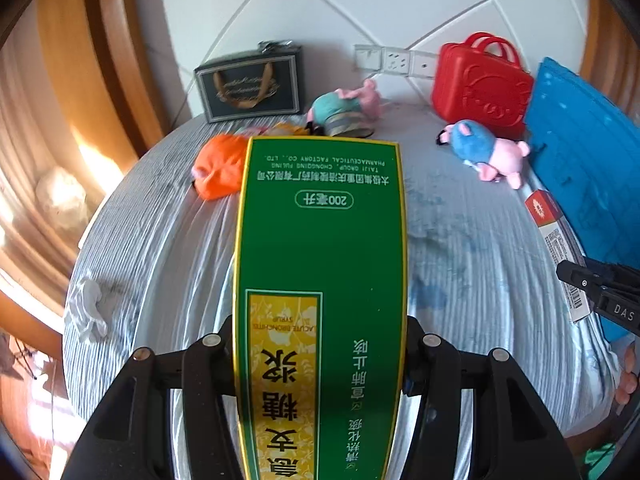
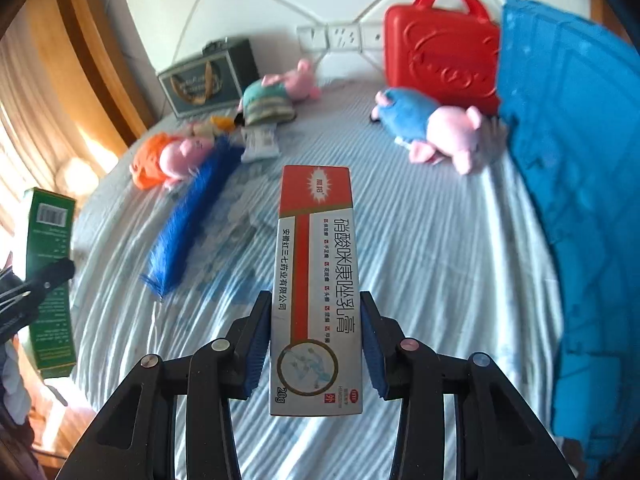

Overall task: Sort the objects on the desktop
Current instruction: 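Lift both boxes and carry them toward the blue bin, then lower both boxes into the blue bin and open both grippers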

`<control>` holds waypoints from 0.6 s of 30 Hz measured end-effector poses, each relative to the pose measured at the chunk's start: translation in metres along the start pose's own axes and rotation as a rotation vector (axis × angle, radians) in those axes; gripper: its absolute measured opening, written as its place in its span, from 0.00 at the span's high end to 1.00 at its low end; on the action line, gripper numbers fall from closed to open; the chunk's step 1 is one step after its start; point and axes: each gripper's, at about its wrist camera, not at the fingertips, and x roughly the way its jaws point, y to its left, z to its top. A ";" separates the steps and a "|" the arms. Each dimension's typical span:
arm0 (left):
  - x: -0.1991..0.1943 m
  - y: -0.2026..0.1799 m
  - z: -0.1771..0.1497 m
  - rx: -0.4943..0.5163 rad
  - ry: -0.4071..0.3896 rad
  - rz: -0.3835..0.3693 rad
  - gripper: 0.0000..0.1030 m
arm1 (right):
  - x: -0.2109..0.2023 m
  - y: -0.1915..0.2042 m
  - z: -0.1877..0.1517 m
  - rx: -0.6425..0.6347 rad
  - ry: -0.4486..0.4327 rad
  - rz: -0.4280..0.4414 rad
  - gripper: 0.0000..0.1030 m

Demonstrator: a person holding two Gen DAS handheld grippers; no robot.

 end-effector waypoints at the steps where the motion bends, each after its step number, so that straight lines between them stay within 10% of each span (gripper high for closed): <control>1: -0.004 -0.006 0.004 0.019 -0.018 -0.012 0.49 | -0.007 -0.001 0.000 0.003 -0.015 -0.007 0.60; 18: -0.053 -0.096 0.034 0.211 -0.159 -0.314 0.49 | -0.157 -0.022 -0.003 0.113 -0.254 -0.191 0.60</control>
